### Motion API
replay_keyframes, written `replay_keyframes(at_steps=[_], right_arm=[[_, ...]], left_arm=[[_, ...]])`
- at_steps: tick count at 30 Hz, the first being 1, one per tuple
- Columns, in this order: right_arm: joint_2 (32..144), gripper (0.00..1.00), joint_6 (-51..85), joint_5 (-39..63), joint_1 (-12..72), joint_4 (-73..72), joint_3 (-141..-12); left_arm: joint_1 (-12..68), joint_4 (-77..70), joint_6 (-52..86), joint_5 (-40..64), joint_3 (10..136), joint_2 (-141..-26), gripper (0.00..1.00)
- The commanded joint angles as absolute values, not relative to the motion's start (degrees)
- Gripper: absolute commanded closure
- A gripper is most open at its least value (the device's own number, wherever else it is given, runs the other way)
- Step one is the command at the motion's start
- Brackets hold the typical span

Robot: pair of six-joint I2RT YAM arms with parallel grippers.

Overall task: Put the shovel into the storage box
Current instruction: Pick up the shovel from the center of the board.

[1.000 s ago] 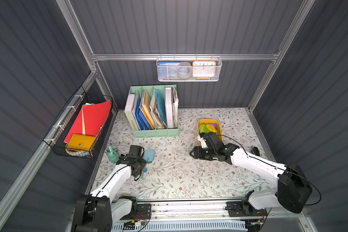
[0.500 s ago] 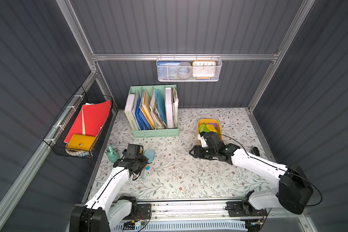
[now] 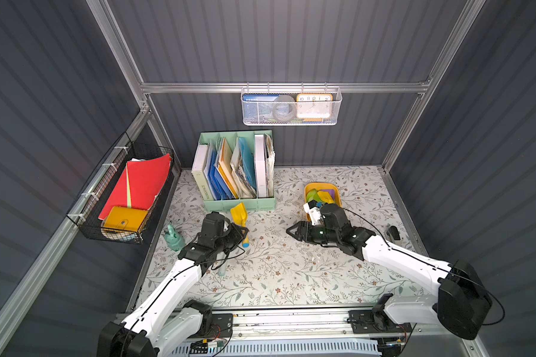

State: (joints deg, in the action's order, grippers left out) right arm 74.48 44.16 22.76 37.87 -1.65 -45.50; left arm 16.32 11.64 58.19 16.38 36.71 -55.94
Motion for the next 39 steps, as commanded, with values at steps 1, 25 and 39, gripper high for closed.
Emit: replay_keyframes(at_steps=[1, 25, 39], right_arm=[[73.8, 0.39, 49.7, 28.3, 37.3, -15.1, -42.5], [82.0, 0.35, 65.6, 37.6, 37.1, -57.2, -40.8], [83.2, 0.58, 68.1, 38.3, 37.2, -63.7, -41.0]], left_arm=[[16.7, -1.4, 58.9, 25.0, 35.3, -54.1, 0.85], [24.6, -38.4, 66.9, 38.2, 30.1, -58.9, 0.87], [28.5, -46.6, 68.6, 40.8, 31.0, -63.7, 0.88]])
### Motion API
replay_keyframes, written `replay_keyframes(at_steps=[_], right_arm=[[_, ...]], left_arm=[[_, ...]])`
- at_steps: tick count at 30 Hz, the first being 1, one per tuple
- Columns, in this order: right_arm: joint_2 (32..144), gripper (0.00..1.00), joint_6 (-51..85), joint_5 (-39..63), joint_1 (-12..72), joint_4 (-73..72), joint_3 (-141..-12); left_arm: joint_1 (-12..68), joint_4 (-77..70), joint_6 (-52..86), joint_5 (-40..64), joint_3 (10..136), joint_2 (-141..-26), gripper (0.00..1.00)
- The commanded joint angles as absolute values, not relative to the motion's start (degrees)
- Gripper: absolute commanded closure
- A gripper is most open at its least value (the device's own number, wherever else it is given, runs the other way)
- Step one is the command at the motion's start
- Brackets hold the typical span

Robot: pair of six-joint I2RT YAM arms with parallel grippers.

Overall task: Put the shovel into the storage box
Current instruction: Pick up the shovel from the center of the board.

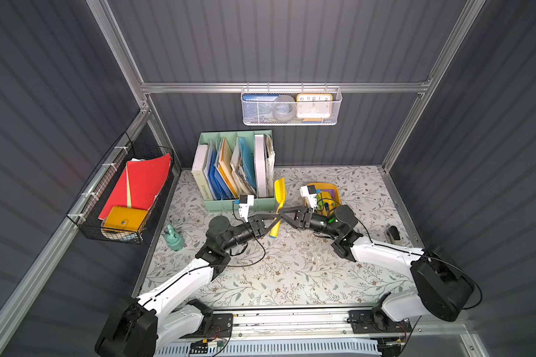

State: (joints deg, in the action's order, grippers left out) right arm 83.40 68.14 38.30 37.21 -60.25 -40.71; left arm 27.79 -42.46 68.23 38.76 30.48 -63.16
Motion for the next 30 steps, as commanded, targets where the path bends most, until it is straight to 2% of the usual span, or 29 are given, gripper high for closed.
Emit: replay_keyframes(at_steps=[1, 3, 6, 9, 13, 15, 18, 21, 25, 30], right_arm=[[83.1, 0.59, 67.9, 37.9, 37.1, -63.7, -40.9], [82.9, 0.61, 67.8, 37.2, 37.1, -63.7, -40.6], [82.7, 0.72, 67.6, 36.9, 37.1, -63.6, -40.5], [81.7, 0.78, 66.9, 36.3, 36.8, -61.7, -40.2], [78.9, 0.82, 64.7, 34.9, 35.7, -56.1, -39.3], [76.9, 0.82, 63.1, 34.7, 34.7, -51.8, -39.3], [72.8, 0.81, 58.9, 32.3, 32.8, -39.0, -40.1], [68.4, 0.81, 53.3, 28.6, 30.3, -23.4, -41.7], [66.0, 0.81, 45.5, 25.0, 26.3, -2.5, -47.0], [68.8, 0.81, 35.6, 15.4, 24.3, 19.0, -56.9]], left_arm=[[28.8, -47.3, 68.8, 41.1, 31.1, -64.0, 0.89], [29.4, -48.0, 68.9, 41.7, 31.5, -64.5, 0.89], [30.0, -48.0, 68.7, 41.8, 31.6, -64.9, 0.88], [30.1, -47.6, 68.6, 41.3, 31.1, -64.7, 0.84], [30.1, -44.2, 67.2, 40.2, 30.8, -63.4, 0.67], [30.1, -40.3, 65.4, 39.8, 31.0, -62.5, 0.51], [30.1, -33.1, 62.3, 38.0, 31.3, -60.3, 0.40], [30.1, -24.1, 59.2, 34.3, 32.2, -58.7, 0.35], [30.1, -19.5, 58.1, 31.7, 32.7, -59.4, 0.35], [30.1, -15.8, 57.3, 29.6, 33.7, -62.3, 0.35]])
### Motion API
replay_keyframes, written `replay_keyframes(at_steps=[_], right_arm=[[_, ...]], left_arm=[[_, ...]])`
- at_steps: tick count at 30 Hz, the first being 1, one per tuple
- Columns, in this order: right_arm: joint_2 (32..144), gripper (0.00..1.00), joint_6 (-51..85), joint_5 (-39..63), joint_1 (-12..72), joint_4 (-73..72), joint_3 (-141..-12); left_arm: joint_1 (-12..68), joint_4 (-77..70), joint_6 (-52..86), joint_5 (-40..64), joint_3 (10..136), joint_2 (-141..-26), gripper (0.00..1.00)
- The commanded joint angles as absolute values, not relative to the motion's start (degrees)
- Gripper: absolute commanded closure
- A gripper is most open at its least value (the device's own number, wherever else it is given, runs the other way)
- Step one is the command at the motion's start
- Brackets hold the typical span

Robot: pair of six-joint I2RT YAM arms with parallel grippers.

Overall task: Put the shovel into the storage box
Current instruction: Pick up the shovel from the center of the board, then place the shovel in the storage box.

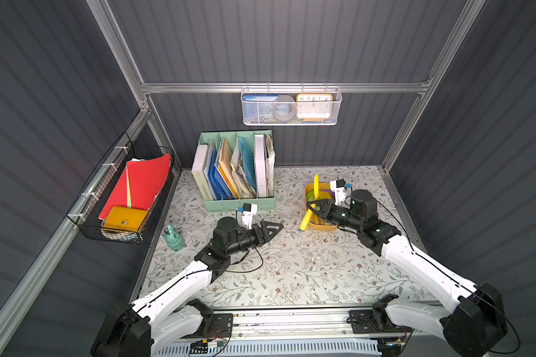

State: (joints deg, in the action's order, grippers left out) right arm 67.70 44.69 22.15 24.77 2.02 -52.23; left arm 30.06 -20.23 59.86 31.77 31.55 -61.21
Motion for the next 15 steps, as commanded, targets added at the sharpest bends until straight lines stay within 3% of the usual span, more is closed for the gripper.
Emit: replay_keyframes(at_steps=[1, 7, 15], right_arm=[[70.5, 0.80, 34.4, 11.9, 24.0, 22.5, -59.1], [79.4, 0.80, 29.7, 1.4, 23.1, 34.1, -69.2], [89.5, 0.79, 25.1, -4.6, 23.1, 36.9, -77.9]], left_arm=[[30.1, -15.2, 57.2, 29.3, 33.9, -62.7, 0.35], [30.1, -3.7, 55.3, 21.8, 35.7, -62.9, 0.35], [30.1, 1.9, 56.0, 15.8, 34.7, -61.2, 0.34]])
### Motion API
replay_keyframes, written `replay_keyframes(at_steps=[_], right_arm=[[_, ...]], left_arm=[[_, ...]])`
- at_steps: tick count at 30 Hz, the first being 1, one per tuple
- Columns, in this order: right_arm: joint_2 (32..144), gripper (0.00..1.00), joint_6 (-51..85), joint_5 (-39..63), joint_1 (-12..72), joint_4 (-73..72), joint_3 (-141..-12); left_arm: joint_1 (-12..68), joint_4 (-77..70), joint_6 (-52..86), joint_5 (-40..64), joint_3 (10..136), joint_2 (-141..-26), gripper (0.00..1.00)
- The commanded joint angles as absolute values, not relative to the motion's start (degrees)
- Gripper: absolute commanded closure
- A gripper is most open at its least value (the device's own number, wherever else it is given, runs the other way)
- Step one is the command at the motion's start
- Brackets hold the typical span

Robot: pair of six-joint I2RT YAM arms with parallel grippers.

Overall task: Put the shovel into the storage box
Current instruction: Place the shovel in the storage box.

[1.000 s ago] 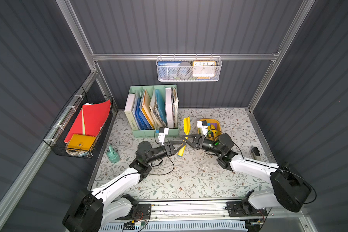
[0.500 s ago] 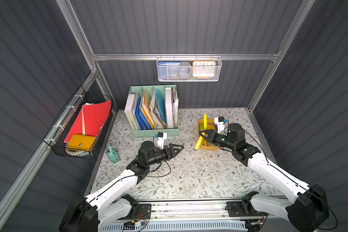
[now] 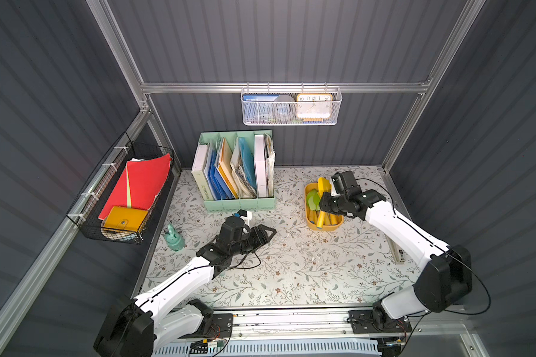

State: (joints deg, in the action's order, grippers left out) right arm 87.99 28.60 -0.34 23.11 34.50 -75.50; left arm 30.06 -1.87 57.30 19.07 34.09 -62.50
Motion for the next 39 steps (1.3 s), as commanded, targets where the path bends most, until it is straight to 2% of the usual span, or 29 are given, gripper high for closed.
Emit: replay_keyframes(at_steps=[1, 6, 22, 39], right_arm=[[90.6, 0.79, 24.8, -5.6, 23.1, 36.4, -78.5], [97.3, 0.79, 22.8, -9.4, 23.0, 36.9, -83.3], [115.4, 0.79, 19.1, -10.9, 23.0, 40.6, -95.9], [119.5, 0.73, 18.7, -8.6, 23.8, 42.3, -96.7]], left_arm=[[30.0, 2.2, 56.2, 15.5, 34.6, -61.2, 0.34], [30.1, 3.9, 56.7, 14.1, 34.3, -62.0, 0.34], [30.1, 3.3, 58.7, 13.5, 31.7, -61.7, 0.34], [30.1, 3.1, 59.2, 13.2, 31.7, -63.5, 0.34]])
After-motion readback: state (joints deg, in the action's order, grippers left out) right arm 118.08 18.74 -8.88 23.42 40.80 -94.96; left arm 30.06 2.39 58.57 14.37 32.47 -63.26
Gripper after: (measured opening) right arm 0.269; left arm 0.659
